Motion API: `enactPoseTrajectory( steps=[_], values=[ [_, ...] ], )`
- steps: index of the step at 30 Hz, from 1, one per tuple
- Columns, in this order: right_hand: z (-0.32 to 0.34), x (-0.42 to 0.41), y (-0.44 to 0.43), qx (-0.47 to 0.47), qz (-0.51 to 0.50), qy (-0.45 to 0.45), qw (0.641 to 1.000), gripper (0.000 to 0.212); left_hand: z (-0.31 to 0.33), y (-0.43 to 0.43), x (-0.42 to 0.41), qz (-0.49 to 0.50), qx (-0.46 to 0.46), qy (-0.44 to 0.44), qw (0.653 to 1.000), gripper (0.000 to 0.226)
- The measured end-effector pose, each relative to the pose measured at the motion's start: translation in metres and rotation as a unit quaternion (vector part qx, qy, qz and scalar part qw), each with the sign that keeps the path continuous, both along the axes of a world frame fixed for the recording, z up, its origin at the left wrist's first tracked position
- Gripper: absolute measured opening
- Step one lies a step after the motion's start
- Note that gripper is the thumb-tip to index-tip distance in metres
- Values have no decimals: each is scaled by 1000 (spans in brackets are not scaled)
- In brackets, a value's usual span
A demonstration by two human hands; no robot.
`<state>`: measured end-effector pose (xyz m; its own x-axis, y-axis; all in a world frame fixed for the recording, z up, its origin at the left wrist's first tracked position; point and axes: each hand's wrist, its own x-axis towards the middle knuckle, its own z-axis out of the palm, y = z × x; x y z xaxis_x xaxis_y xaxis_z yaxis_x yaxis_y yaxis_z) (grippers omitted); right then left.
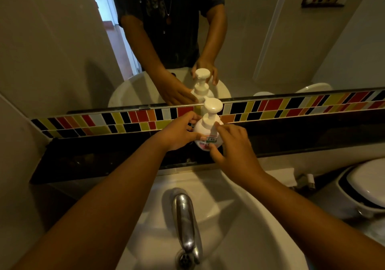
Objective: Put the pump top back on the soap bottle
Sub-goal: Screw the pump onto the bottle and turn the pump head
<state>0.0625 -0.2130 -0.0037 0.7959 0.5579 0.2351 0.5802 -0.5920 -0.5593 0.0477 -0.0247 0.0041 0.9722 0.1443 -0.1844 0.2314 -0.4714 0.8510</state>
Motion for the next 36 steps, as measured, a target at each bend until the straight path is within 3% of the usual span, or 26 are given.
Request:
enactPoseTrajectory(
  steps=[4,7,10,16,20,24,28,36],
  values=[
    [19,23,10,49,-41,45,997,53,1,0,1,-1,-4,0,1000,57],
    [25,39,18,5,19,115,993,63,-1,1,1,1,-6,1,1000,55],
    [18,36,20,8,44,151,988,60,-2,0,1,3,-3,0,1000,53],
    [-11,1,11,33,9,83,996,82,-2,0,3,1,3,1,1000,55],
    [-8,-8,6,23,-20,32,999,68,-3,1,3,1,5,0,1000,53],
    [14,24,17,51,-65,94,992,64,-3,1,2,2,13,2,1000,54],
    [16,40,28,15,22,165,986,69,-2,1,2,2,15,7,1000,53],
    [-13,11,6,55,22,129,990,87,0,-2,1,-14,4,8,1000,59]
  ],
)
